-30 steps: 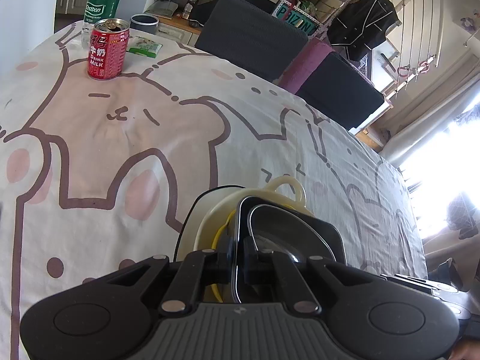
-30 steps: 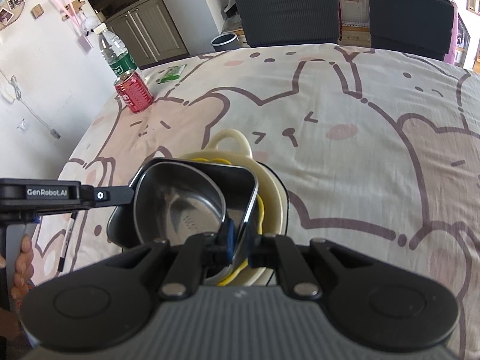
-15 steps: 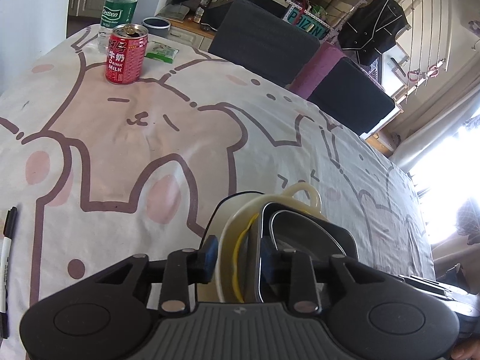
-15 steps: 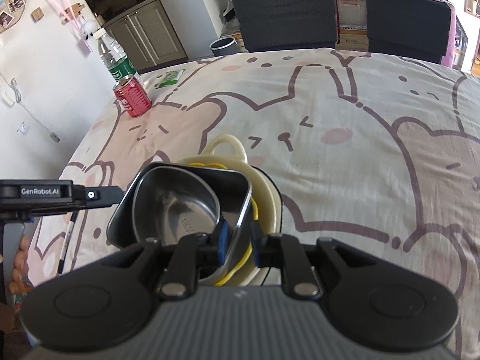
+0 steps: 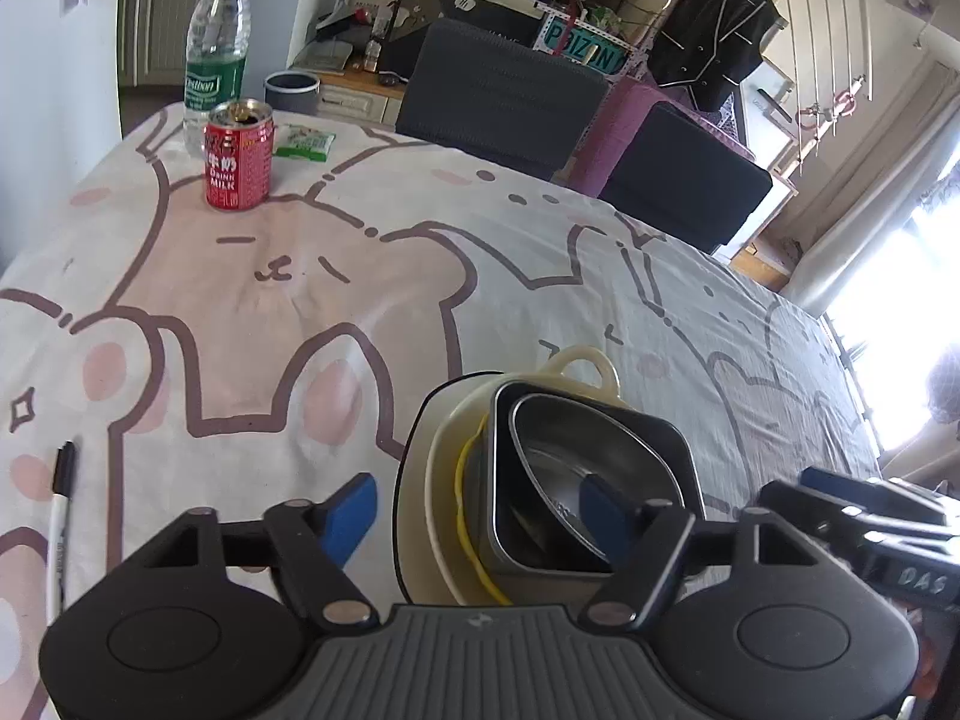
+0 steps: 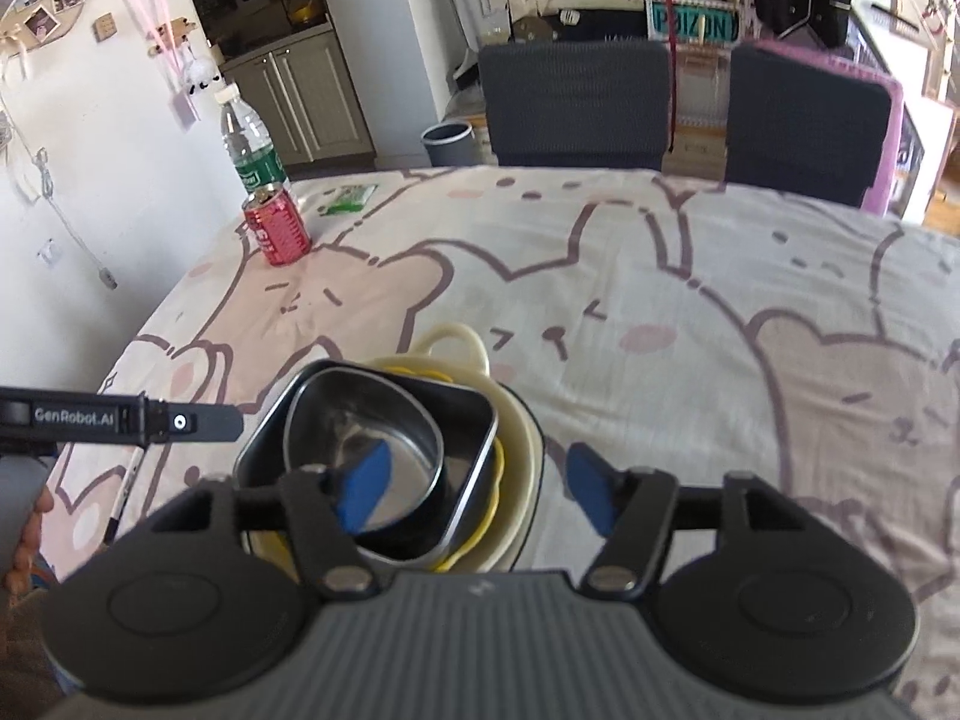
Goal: Organize plates and bowls
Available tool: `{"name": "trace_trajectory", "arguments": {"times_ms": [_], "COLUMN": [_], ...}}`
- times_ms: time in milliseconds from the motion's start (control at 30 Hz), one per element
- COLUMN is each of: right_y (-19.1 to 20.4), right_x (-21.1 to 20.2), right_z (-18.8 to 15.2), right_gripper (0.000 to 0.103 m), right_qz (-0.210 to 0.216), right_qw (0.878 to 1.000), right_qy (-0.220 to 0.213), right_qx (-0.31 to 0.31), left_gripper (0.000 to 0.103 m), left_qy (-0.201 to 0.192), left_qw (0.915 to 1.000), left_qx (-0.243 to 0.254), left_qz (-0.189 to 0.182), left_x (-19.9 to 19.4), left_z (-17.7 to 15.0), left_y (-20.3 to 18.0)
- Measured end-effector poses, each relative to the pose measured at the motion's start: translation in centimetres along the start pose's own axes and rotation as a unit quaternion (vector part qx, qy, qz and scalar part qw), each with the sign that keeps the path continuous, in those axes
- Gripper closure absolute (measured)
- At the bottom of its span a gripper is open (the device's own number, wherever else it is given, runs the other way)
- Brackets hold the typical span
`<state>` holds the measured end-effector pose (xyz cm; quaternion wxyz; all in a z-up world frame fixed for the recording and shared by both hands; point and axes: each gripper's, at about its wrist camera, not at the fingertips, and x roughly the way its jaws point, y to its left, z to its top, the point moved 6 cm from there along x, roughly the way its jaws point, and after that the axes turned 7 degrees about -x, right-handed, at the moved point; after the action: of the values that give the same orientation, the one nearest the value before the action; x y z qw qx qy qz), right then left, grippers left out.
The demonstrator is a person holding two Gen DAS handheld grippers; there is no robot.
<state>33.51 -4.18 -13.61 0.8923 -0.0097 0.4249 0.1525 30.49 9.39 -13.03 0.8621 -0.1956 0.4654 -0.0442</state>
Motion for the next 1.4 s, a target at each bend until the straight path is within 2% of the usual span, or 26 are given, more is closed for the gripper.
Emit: {"name": "trace_trajectory", "arguments": {"times_ms": [67,133,200,300,433,533,700,900,1033,1133,1400], "right_y": [-0.3,-0.3,-0.3,0.1,1.0,1.7,2.6,3.3,3.6,4.0,4.6], "right_x": [-1.0,-2.1,-3.3,-5.1,-7.7,-9.2,-11.8,-13.8,-14.8,-15.4,-16.3], "right_z": [0.0,-0.2,-0.4,-0.6,-1.2,-1.8,-3.1,-5.2,-7.3,-8.6,-11.6], "right_gripper": [0.022,0.019,0.016,0.012,0.004,0.003,0.001,0.001,0.001,0.001,0.0], "right_qz": [-0.008,-0.017,-0.019,-0.022,-0.028,-0.033,-0.038,-0.047,-0.063,-0.083,-0.128], "right_qw": [1.0,1.0,0.999,0.999,0.997,0.995,0.992,0.989,0.986,0.983,0.974], "right_qy": [-0.011,-0.022,-0.032,-0.048,-0.074,-0.092,-0.12,-0.141,-0.154,-0.163,-0.187], "right_qx": [0.005,0.008,0.008,0.006,0.0,-0.008,-0.007,0.004,0.011,0.009,0.003], "left_gripper": [0.023,0.016,0.005,0.001,0.0,0.0,0.0,0.0,0.0,0.0,0.0], "left_qy": [-0.006,-0.017,-0.031,-0.058,-0.086,-0.085,-0.111,-0.139,-0.156,-0.166,-0.177], "left_qw": [1.0,0.9997,0.9988,0.9964,0.9942,0.994,0.9898,0.9858,0.9814,0.9785,0.9726], "left_qx": [0.005,0.019,0.037,0.06,0.062,0.064,0.083,0.095,0.112,0.119,0.143], "left_qz": [0.005,0.004,0.004,0.016,0.019,0.028,0.032,0.006,0.008,0.023,0.048], "left_x": [-0.9,-2.2,-3.6,-5.9,-8.7,-10.1,-12.7,-14.9,-15.7,-16.0,-16.1], "left_z": [0.0,-0.1,-0.2,-0.6,-1.5,-2.5,-4.6,-7.5,-9.3,-10.4,-13.1], "left_y": [-0.3,-0.9,-1.6,-2.1,-2.0,-1.8,-2.1,-2.3,-2.0,-1.6,-0.9]}}
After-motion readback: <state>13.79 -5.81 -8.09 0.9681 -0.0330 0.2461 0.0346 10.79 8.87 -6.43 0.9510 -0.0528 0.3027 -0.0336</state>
